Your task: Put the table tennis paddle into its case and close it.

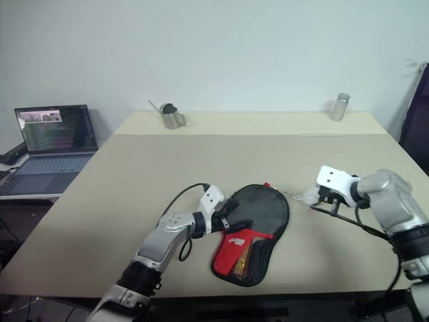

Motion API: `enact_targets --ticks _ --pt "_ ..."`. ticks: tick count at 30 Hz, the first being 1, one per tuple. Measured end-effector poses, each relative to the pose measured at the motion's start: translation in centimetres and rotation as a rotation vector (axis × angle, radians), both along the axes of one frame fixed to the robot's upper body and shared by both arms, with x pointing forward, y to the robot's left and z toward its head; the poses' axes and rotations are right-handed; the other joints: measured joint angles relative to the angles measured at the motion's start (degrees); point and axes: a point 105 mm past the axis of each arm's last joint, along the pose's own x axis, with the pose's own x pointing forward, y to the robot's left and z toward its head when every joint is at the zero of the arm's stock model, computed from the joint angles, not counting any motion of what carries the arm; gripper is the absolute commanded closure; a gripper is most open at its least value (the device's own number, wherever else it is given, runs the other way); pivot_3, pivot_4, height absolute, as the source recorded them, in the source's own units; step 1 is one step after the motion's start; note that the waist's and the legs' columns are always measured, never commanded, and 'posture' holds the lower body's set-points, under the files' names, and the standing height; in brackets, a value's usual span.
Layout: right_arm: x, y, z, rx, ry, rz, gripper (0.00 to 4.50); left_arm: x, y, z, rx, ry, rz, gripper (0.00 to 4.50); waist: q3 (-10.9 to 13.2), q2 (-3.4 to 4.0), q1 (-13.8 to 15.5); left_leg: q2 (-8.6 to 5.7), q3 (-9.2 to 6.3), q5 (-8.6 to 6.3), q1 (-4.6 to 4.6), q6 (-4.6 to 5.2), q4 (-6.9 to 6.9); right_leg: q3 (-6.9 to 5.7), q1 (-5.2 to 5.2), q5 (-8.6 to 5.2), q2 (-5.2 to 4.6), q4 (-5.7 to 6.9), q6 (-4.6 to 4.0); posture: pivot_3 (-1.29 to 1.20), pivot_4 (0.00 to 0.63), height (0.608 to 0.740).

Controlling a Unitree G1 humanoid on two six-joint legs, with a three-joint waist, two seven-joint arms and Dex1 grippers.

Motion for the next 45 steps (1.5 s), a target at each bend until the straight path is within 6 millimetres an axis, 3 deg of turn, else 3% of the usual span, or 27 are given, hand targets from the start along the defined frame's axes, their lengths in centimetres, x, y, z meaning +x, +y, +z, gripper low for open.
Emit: enact_targets --ticks 9,14,19,23,28,33,38,40,45 --pt "-1.6 1.6 -1.3 0.038 0.063 0.094 4.45 0.2 0.1 -0.1 0.002 -0.002 0.002 0.00 0.00 -0.01 0.10 0.01 0.00 0.00 0.12 0.00 0.01 0.02 0.12 0.00 0.00 0.01 0.00 0.00 0.150 0.740" --pt "-1.7 2.0 -1.5 0.042 0.064 0.111 3.18 0.3 0.1 -0.1 0.009 -0.006 0.003 0.00 0.00 -0.01 0.10 0.01 0.01 0.00 0.13 -0.01 0.01 0.02 0.12 0.00 0.00 0.02 0.00 0.00 0.150 0.740" --pt "-2.4 2.1 -1.8 0.034 0.095 0.131 1.42 0.4 0.4 0.2 0.007 -0.006 -0.001 0.00 0.01 -0.01 0.04 0.02 0.01 0.00 0.13 -0.01 0.01 0.02 0.10 0.00 0.00 0.03 0.00 0.00 0.150 0.740" --pt "-3.3 2.2 -0.9 0.073 0.131 0.169 0.12 -0.1 1.2 2.3 0.003 -0.039 -0.066 0.00 0.07 -0.04 -0.08 0.03 0.01 0.00 0.11 -0.01 0.01 0.02 0.08 0.00 0.01 0.03 0.00 0.00 0.150 0.740" --pt "-3.8 2.3 2.0 0.150 0.083 0.203 0.03 -1.3 2.9 6.2 0.052 -0.127 -0.177 0.00 0.06 -0.03 -0.08 0.03 0.00 0.00 0.13 0.00 0.00 0.01 0.13 0.00 0.01 -0.01 0.00 0.00 0.150 0.740" --pt "-3.7 2.9 3.0 0.188 0.053 0.227 0.03 -2.0 5.1 6.6 0.148 -0.124 -0.211 0.00 0.08 -0.02 -0.14 0.04 0.01 0.00 0.13 0.00 0.00 0.02 0.11 0.00 0.01 0.00 0.00 0.00 0.150 0.740" --pt "-0.8 6.2 6.2 0.351 -0.123 0.234 0.03 -2.6 7.5 6.1 0.226 -0.087 -0.221 0.00 0.12 -0.07 -0.74 0.06 0.00 0.00 0.19 0.00 -0.01 0.03 0.15 0.00 0.02 0.03 -0.01 0.00 0.150 0.740" --pt "0.8 6.7 5.8 0.398 -0.156 0.164 0.03 -2.6 8.1 5.7 0.246 -0.073 -0.213 0.00 0.12 -0.08 -0.72 0.04 0.00 0.00 0.18 0.00 -0.01 0.05 0.14 0.00 0.00 0.03 -0.01 0.00 0.150 0.740" --pt "3.4 6.6 2.3 0.407 -0.133 -0.024 0.03 -2.7 8.9 4.9 0.298 -0.057 -0.203 0.00 0.14 -0.07 -0.09 0.03 -0.01 0.00 -0.20 0.00 0.02 0.02 -0.23 0.01 0.00 0.03 -0.02 0.00 0.150 0.740"
